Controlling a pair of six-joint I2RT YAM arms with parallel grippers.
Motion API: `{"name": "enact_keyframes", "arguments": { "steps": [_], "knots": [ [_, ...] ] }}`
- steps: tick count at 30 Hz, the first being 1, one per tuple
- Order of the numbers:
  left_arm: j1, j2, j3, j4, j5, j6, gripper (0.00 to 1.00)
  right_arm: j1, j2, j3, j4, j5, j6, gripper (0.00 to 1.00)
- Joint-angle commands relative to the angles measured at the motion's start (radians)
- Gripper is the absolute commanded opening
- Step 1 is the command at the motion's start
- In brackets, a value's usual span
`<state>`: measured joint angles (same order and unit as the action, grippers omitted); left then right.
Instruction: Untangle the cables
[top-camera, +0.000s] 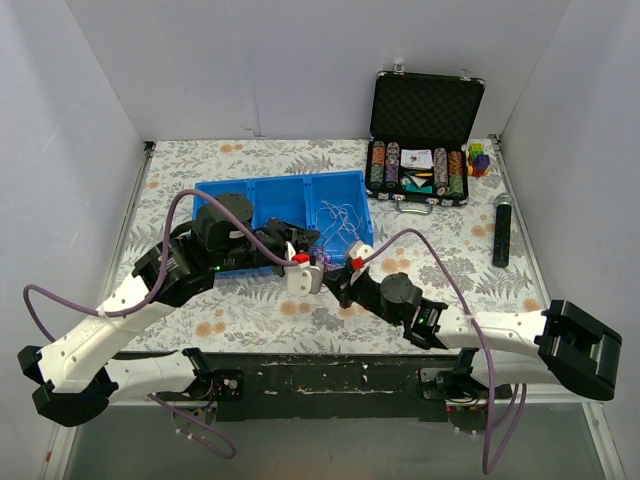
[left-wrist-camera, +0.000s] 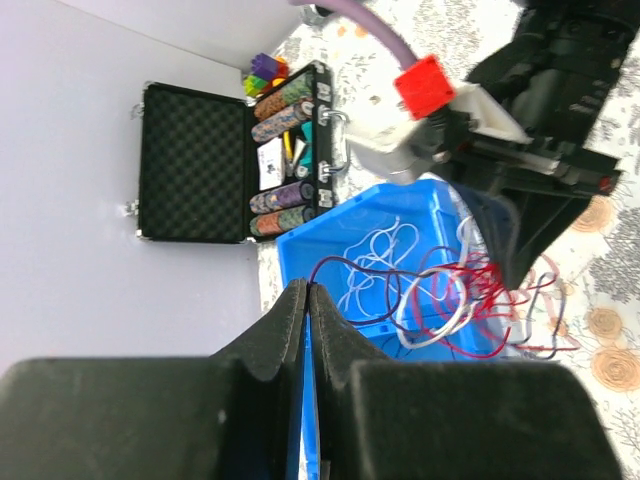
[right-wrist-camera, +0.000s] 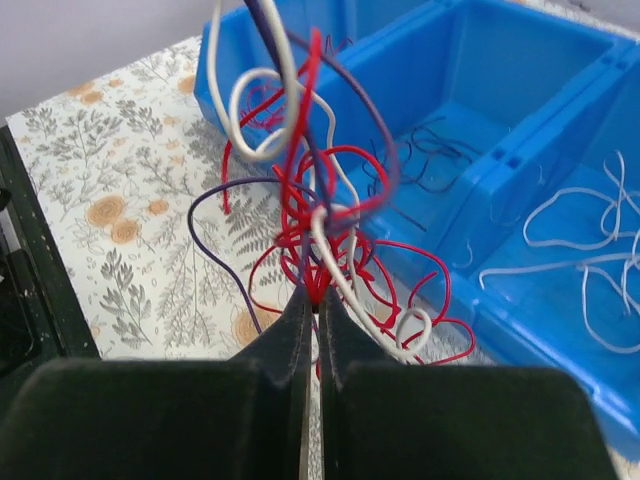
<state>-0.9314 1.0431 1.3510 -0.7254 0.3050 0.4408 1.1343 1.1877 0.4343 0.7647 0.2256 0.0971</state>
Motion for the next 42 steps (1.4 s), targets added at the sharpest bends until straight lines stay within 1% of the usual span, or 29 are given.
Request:
{"name": "enact_keyframes", "arguments": {
  "steps": [1, 5, 9, 11, 13, 15, 16, 17, 20, 21, 23, 25, 30, 33, 36, 38, 40, 42],
  "knots": [
    [-0.004, -0.008, 0.068, 0.084, -0.059, -0.010, 0.00, 0.004, -0.056, -0.092, -0.017, 0.047, 0.094, 0.01],
    [-0.003, -0.015, 0.068, 0.229, -0.167, 0.058, 0.00, 0.004, -0.121, -0.195, -0.076, 0.058, 0.211, 0.01],
    [-0.004, -0.054, -0.004, 0.463, -0.242, 0.192, 0.00, 0.005, -0.189, -0.252, -0.160, 0.072, 0.294, 0.01],
    [-0.004, -0.052, -0.018, 0.568, -0.282, 0.232, 0.00, 0.005, -0.220, -0.264, -0.203, 0.086, 0.326, 0.01],
    [-0.004, -0.040, -0.051, 0.833, -0.374, 0.272, 0.00, 0.005, -0.247, -0.270, -0.251, 0.095, 0.349, 0.01],
    [-0.003, -0.005, -0.073, 1.063, -0.438, 0.324, 0.00, 0.005, -0.272, -0.270, -0.319, 0.107, 0.375, 0.01],
    [-0.003, 0.018, -0.061, 1.166, -0.464, 0.331, 0.00, 0.005, -0.281, -0.269, -0.350, 0.121, 0.394, 0.01],
    [-0.003, 0.049, -0.020, 1.228, -0.493, 0.331, 0.00, 0.005, -0.287, -0.270, -0.381, 0.132, 0.415, 0.01],
    [-0.001, 0.138, 0.118, 1.385, -0.532, 0.335, 0.00, 0.007, -0.319, -0.287, -0.419, 0.132, 0.443, 0.01],
    [0.000, 0.165, 0.178, 1.411, -0.537, 0.331, 0.00, 0.007, -0.326, -0.293, -0.433, 0.133, 0.457, 0.01],
    [-0.001, 0.221, 0.300, 1.416, -0.550, 0.294, 0.00, 0.008, -0.338, -0.304, -0.447, 0.138, 0.470, 0.01],
    [0.000, 0.258, 0.393, 1.370, -0.555, 0.260, 0.00, 0.008, -0.338, -0.307, -0.459, 0.142, 0.483, 0.01],
    [0.000, 0.278, 0.425, 1.405, -0.465, 0.312, 0.00, 0.010, -0.324, -0.295, -0.501, 0.149, 0.506, 0.01],
    [0.000, 0.293, 0.451, 1.373, -0.471, 0.323, 0.00, 0.012, -0.332, -0.299, -0.505, 0.146, 0.515, 0.01],
    [0.000, 0.269, 0.386, 1.290, -0.524, 0.297, 0.00, 0.028, -0.382, -0.322, -0.479, 0.136, 0.490, 0.01],
    [0.008, 0.235, 0.315, 1.204, -0.570, 0.233, 0.00, 0.038, -0.416, -0.336, -0.481, 0.146, 0.487, 0.01],
    [0.022, 0.192, 0.208, 1.157, -0.612, 0.153, 0.00, 0.038, -0.445, -0.345, -0.489, 0.144, 0.481, 0.01],
    [0.042, 0.147, 0.070, 1.123, -0.641, 0.067, 0.00, 0.039, -0.467, -0.353, -0.495, 0.141, 0.480, 0.01]
  ]
}}
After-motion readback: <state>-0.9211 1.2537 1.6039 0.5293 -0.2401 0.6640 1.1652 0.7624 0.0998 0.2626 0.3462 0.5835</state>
